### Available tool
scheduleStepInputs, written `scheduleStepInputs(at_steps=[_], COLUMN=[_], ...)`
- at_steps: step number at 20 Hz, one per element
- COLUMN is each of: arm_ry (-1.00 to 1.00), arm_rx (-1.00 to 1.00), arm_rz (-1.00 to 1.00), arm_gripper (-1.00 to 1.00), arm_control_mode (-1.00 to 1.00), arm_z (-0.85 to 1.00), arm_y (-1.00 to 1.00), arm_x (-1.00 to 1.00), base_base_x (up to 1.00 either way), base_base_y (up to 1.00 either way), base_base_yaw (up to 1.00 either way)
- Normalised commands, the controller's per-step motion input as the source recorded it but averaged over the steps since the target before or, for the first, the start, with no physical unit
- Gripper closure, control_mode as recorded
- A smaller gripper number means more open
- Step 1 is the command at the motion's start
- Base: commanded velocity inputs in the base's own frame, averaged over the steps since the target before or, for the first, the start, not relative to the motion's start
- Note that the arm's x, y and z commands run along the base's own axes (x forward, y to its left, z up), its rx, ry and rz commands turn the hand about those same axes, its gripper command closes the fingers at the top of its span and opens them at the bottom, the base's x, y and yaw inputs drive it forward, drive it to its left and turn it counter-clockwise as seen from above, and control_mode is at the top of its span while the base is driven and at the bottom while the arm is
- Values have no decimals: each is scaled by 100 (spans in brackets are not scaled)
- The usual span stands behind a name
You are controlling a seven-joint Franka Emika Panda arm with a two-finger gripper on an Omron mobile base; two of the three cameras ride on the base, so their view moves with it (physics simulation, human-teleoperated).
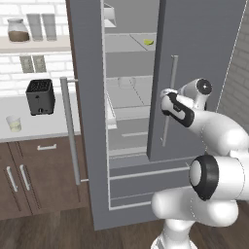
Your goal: Grab a lemon wedge from the fridge and one ice cube from the ice bowl, and put them in the glass of lemonade.
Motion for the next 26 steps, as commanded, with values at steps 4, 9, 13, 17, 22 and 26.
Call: scheduleStepInputs(at_steps=[4, 9, 13, 17, 22, 26], arm_ry=[0, 0, 0, 0, 0, 0], arm_rx=[0, 0, 0, 0, 0, 0], arm_rz=[0, 0, 0, 0, 0, 0], arm_gripper=[-100, -100, -100, 100, 100, 100], arm_control_mode=[-100, -100, -100, -100, -100, -100], arm_z=[-14, -5, 0, -6, 0, 0], arm_y=[-4, -3, -1, 0, 0, -34], arm_x=[64, 67, 52, 42, 3, -14], base_base_x=[0, 0, 0, 0, 0, 0], base_base_y=[0, 0, 0, 0, 0, 0], base_base_yaw=[0, 0, 0, 0, 0, 0])
